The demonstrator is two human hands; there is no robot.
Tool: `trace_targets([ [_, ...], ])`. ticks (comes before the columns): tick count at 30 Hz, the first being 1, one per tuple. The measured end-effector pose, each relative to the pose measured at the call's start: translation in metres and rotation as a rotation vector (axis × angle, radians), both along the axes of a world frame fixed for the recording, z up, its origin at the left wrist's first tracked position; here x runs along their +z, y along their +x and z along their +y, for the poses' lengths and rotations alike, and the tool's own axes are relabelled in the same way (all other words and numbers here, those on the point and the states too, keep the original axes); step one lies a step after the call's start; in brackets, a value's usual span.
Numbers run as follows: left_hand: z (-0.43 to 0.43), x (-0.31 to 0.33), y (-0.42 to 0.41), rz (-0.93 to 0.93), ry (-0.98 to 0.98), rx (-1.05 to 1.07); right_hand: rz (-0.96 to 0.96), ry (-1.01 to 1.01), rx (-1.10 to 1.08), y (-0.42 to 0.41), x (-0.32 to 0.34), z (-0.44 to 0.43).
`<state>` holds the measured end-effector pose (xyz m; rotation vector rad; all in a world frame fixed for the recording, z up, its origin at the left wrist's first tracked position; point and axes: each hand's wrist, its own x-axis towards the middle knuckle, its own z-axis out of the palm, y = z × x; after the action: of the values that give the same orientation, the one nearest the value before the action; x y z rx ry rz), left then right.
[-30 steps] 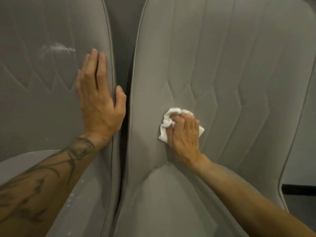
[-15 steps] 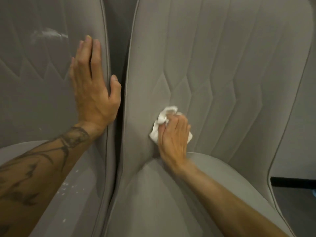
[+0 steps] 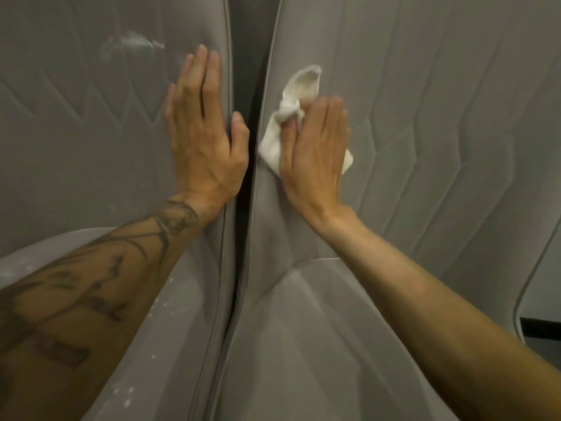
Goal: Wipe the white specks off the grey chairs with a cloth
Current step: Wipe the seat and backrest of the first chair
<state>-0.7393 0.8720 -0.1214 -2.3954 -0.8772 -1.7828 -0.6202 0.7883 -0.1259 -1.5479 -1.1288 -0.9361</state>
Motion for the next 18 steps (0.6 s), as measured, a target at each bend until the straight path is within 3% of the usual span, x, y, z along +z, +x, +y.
trace_targets([
  [2,0.000,0.002,0.000,-0.006,-0.025,0.001,-0.013,-0.017,-0.025,-0.009,0.008,0.005],
  [6,-0.001,0.003,-0.006,0.042,-0.044,-0.018,-0.240,-0.337,0.055,-0.047,-0.056,-0.030],
  [8,-0.002,0.003,-0.014,0.075,-0.060,-0.038,-0.316,-0.414,0.102,-0.045,-0.057,-0.037],
  [10,-0.005,0.004,-0.023,0.124,-0.060,-0.049,-0.347,-0.387,0.044,-0.034,-0.028,-0.027],
  [13,-0.013,-0.008,-0.039,0.171,-0.061,-0.050,-0.218,-0.230,-0.123,-0.023,0.014,-0.004],
  [18,-0.036,-0.043,-0.072,0.322,-0.151,-0.065,-0.243,-0.361,-0.027,-0.049,-0.053,-0.031],
])
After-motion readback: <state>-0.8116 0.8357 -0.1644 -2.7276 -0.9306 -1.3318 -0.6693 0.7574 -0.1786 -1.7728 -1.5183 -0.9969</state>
